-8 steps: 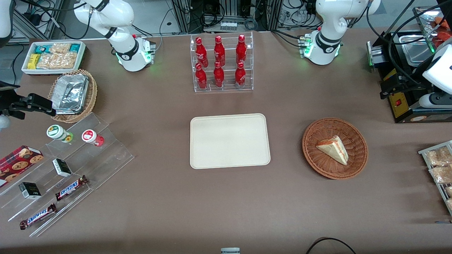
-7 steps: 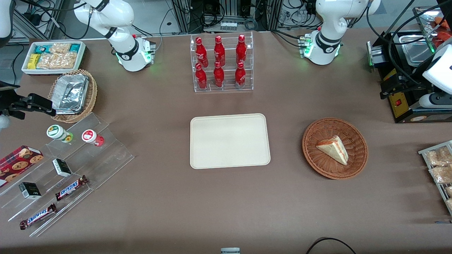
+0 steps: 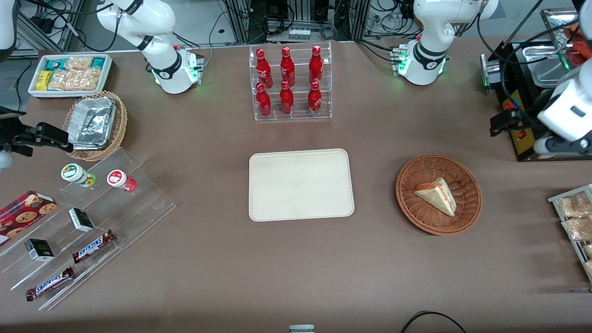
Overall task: Place sandwich from basket to tray
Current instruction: 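Move the left gripper over the wrapped sandwich in the wicker basket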
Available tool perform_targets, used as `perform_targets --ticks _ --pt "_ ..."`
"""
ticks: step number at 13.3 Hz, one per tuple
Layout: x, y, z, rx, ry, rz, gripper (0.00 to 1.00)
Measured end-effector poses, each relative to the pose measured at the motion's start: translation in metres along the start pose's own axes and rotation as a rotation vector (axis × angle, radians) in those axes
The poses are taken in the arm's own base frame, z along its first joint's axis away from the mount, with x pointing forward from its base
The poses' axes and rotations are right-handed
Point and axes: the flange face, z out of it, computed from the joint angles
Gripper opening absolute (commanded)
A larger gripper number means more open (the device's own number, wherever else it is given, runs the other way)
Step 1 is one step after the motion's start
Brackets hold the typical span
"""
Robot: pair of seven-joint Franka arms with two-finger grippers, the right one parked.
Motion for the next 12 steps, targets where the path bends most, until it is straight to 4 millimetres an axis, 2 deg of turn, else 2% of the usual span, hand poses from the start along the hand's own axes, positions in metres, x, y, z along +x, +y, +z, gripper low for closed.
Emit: perform_targets --ticks 5,12 --pt "0.021 0.003 0.087 0.007 0.014 -0.184 1.0" --pt "0.022 0.015 0.195 -0.007 0.076 -0.499 1.0"
